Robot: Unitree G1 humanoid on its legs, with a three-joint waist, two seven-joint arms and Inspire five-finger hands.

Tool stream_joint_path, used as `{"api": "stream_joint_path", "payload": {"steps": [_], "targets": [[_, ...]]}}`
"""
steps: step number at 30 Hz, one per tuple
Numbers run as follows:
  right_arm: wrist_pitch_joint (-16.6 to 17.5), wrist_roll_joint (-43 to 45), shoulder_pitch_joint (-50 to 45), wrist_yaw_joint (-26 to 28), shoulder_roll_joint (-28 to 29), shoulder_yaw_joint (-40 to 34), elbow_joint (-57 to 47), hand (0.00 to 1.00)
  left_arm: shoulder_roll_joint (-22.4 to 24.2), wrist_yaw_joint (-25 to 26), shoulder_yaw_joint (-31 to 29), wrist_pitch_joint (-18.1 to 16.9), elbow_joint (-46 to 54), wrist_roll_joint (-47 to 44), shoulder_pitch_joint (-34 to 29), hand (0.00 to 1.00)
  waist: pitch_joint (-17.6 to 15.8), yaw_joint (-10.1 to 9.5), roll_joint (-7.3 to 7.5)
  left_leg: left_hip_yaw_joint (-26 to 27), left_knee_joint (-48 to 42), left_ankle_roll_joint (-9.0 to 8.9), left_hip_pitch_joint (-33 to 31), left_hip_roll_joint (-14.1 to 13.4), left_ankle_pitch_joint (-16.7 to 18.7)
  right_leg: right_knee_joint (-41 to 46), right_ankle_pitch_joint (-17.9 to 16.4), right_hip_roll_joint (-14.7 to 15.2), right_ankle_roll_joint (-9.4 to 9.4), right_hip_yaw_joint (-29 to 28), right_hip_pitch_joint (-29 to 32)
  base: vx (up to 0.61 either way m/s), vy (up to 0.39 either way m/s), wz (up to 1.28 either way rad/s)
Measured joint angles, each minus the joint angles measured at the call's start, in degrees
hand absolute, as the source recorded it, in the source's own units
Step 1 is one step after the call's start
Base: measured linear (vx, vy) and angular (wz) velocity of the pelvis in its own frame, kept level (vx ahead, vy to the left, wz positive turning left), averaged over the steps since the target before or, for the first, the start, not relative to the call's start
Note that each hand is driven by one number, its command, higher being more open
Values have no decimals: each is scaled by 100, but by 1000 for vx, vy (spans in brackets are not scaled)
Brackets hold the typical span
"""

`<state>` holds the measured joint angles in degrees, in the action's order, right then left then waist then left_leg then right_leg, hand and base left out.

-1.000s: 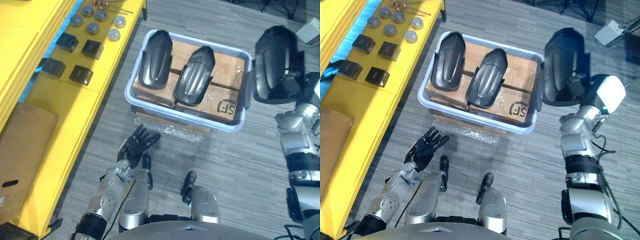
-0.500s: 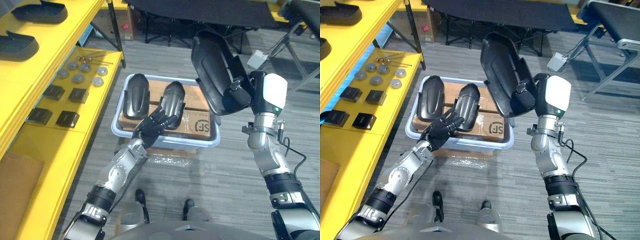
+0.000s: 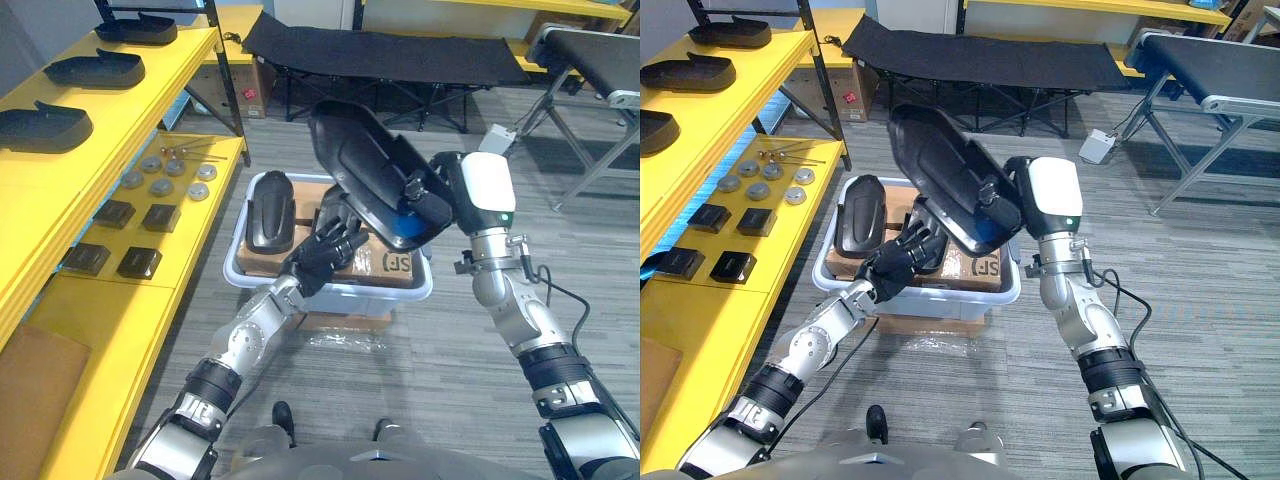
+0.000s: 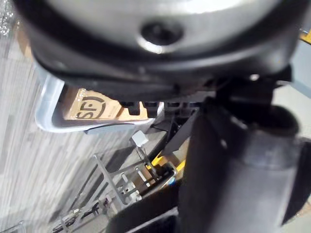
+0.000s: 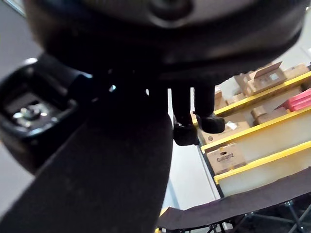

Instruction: Walk over and take three plastic housings, then place them on the shelf

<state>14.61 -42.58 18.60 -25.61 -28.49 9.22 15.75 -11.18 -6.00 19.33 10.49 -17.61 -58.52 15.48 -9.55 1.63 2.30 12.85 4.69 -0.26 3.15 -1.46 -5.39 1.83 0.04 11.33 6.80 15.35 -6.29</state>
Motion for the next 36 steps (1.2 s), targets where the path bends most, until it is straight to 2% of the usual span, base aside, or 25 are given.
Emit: {"api": "stream_joint_path", "payload": {"steps": [9,10,15,19,26,31,32,36], "targets": [[337,-42,22,203,99,607,44,0,142,-15,68,-28,-69,-729,1,100,13,-7,10,-24,37,42,13,-16,-84,1,5,-21,4,18,-14,-17,2,0],[347,-41,19,212,202,608,81,0,161,61,68,-72,-140,-926,2,0,25,-6,20,-29,37,41,10,-17,-86,-1,5,-23,4,21,-14,0,0,0],[371,2,-125,212,422,677,182,0,202,349,115,-332,-218,-1245,2,0,83,-21,90,-49,37,36,-5,-14,-107,-7,6,-24,3,35,-14,13,6,1],[372,25,-391,210,495,678,182,0,242,522,99,-672,-219,-1387,2,0,110,-55,129,-58,38,36,-9,-14,-107,-11,6,-26,2,37,-16,0,0,0],[374,25,-502,168,702,677,178,0,375,912,98,-936,-221,-1363,-1,0,165,-49,212,-65,40,32,-11,-22,-106,-18,9,-34,-1,29,-15,0,0,0],[343,48,-573,141,884,639,179,0,414,954,104,-1130,-223,-1072,-18,0,173,-59,226,-66,41,27,-11,-25,-103,-18,17,-37,-7,28,-15,0,0,0],[344,94,-594,140,887,639,179,100,423,950,107,-1133,-223,-1050,-18,0,179,-75,235,-65,41,27,-10,-25,-103,-18,18,-36,-8,27,-15,0,0,0],[389,262,-710,141,911,660,179,100,470,950,102,-1239,-223,-750,-23,0,235,-115,320,-65,41,27,-9,-27,-104,-27,18,-40,-8,26,-18,0,0,0]]}}
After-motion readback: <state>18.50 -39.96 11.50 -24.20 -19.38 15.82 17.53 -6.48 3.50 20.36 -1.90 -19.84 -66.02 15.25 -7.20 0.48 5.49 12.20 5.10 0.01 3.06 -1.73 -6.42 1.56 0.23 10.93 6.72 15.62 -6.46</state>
